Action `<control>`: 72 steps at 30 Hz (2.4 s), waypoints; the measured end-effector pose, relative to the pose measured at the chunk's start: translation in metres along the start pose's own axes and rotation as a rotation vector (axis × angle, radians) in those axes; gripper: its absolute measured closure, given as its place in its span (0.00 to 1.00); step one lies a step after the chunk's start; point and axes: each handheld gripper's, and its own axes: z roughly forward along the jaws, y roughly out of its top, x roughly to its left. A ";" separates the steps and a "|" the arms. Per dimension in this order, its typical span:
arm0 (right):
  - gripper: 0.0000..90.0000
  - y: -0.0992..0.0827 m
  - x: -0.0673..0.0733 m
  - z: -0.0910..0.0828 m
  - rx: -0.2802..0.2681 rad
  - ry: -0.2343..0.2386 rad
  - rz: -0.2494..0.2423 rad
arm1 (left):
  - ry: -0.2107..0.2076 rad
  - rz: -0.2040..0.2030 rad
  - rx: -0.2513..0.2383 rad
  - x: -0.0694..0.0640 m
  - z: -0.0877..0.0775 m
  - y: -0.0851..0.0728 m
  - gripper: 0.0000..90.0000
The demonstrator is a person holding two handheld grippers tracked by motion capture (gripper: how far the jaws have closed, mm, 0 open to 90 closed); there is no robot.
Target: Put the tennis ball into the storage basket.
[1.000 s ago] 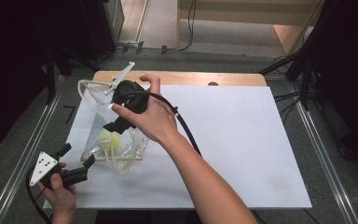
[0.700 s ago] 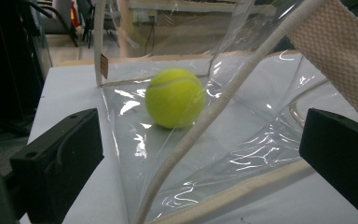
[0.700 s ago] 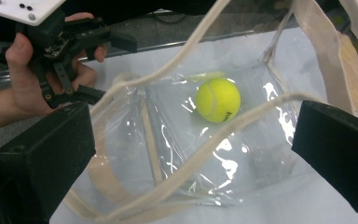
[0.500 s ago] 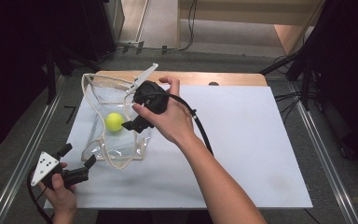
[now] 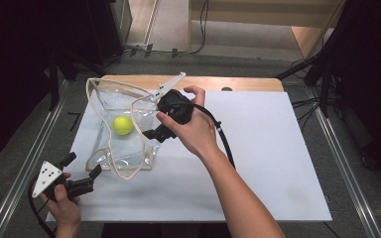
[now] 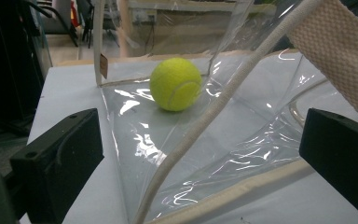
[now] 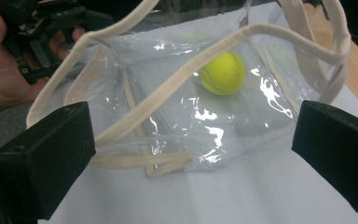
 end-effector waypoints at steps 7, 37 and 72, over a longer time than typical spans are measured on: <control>0.00 -0.015 -0.003 -0.002 -0.006 -0.024 0.026 | 0.000 -0.001 -0.001 0.000 0.000 0.000 0.00; 0.00 -0.106 -0.007 -0.006 -0.081 -0.058 0.109 | -0.002 -0.004 0.000 0.000 0.000 0.000 0.00; 0.00 -0.230 0.005 -0.053 -0.164 -0.188 0.273 | 0.010 0.028 0.021 -0.003 0.001 -0.001 0.00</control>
